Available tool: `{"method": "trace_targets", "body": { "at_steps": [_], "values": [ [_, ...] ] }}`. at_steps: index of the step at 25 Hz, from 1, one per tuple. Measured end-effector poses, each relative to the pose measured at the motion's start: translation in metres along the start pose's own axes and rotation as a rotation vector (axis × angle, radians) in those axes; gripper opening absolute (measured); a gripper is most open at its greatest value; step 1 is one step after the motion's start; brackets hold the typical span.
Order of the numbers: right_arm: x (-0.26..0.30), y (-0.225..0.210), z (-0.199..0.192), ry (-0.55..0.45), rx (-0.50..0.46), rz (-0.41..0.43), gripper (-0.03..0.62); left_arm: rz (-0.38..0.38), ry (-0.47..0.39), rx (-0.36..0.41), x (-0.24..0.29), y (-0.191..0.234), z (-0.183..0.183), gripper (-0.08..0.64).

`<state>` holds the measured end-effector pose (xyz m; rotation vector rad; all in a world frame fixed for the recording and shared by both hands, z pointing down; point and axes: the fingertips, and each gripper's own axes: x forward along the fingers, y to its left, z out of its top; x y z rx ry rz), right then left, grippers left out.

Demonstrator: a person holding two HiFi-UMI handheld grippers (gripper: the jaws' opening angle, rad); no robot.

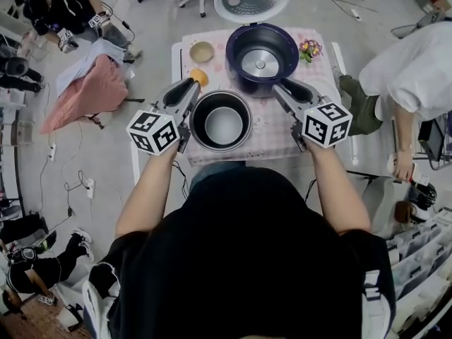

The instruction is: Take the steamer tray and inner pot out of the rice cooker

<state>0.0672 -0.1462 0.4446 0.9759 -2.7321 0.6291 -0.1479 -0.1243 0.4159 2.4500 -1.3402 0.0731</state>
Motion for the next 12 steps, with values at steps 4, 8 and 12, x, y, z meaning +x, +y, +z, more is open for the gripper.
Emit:
{"method": "trace_targets", "body": {
  "at_steps": [4, 8, 12],
  "values": [
    [0.0006, -0.0003, 0.0006, 0.002, -0.011, -0.014, 0.124, -0.002, 0.008, 0.016, 0.0008, 0.0009, -0.0001, 0.071],
    [0.0003, -0.0009, -0.0012, 0.008, -0.017, -0.025, 0.124, -0.007, 0.014, 0.028, 0.0031, 0.0005, -0.0006, 0.075],
    [0.0007, -0.0038, -0.002, 0.012, -0.034, -0.036, 0.124, -0.005, 0.022, 0.032, 0.0048, 0.0034, -0.0038, 0.087]
  ]
}}
